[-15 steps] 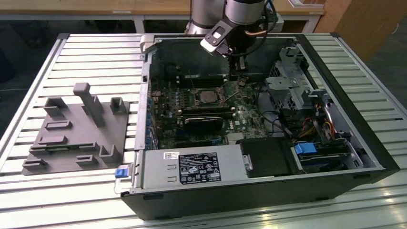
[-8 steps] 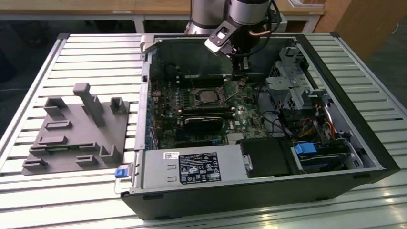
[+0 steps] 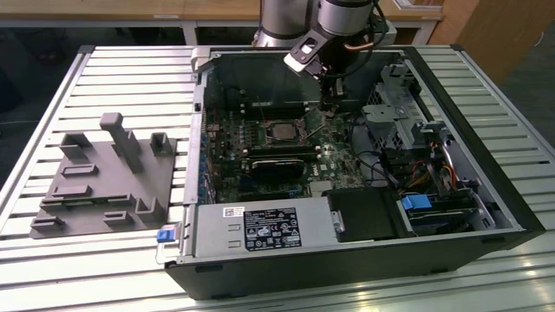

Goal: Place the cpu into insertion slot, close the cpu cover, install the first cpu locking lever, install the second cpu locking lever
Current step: 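Close the cpu cover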

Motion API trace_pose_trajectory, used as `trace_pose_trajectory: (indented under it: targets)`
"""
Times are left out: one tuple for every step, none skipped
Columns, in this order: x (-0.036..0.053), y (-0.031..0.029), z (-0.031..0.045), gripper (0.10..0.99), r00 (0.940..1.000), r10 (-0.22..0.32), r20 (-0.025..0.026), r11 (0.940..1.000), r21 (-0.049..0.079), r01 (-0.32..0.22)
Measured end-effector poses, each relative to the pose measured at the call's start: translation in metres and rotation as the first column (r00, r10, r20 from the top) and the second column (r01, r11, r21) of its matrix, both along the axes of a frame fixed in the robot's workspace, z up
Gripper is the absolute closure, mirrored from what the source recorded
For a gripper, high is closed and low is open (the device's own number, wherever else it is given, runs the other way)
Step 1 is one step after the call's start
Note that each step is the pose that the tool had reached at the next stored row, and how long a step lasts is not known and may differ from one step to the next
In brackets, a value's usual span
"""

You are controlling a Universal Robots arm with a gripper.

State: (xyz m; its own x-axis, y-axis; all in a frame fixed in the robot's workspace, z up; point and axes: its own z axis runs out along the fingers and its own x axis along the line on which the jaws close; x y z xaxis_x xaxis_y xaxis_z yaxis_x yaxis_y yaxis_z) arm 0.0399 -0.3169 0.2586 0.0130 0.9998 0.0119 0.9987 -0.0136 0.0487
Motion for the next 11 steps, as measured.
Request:
trace_pose_trajectory:
  targets:
    - [0.0007,0.0,-0.0001,0.965,1.0,0.0,-0.0001,1.0,0.0,0.0]
    - [0.0011,0.0,-0.0001,0.965,1.0,0.0,-0.0001,1.0,0.0,0.0]
    - [0.0016,0.0,-0.0002,0.965,1.0,0.0,-0.0002,1.0,0.0,0.0]
    - [0.002,0.0,-0.0004,0.965,1.0,0.0,-0.0004,1.0,0.0,0.0]
    - [0.0026,0.0,-0.0005,0.965,1.0,0.0,-0.0008,1.0,0.0,0.0]
    - [0.0034,0.0001,-0.0007,0.965,1.0,0.0,-0.0015,1.0,0.0,0.0]
    - [0.0045,0.0001,-0.0008,0.965,1.0,0.0,-0.0024,1.0,0.0,0.0]
    - [0.0059,0.0002,-0.001,0.965,1.0,0.0,-0.0036,1.0,0.0,0.0]
    - [0.0072,0.0002,-0.0012,0.965,1.0,0.0,-0.0046,1.0,0.0,0.0]
    - [0.0084,0.0003,-0.0015,0.965,1.0,0.0,-0.0054,1.0,0.0,0.0]
    - [0.0096,0.0004,-0.0018,0.965,1.0,0.0,-0.0062,1.0,0.0,0.0]
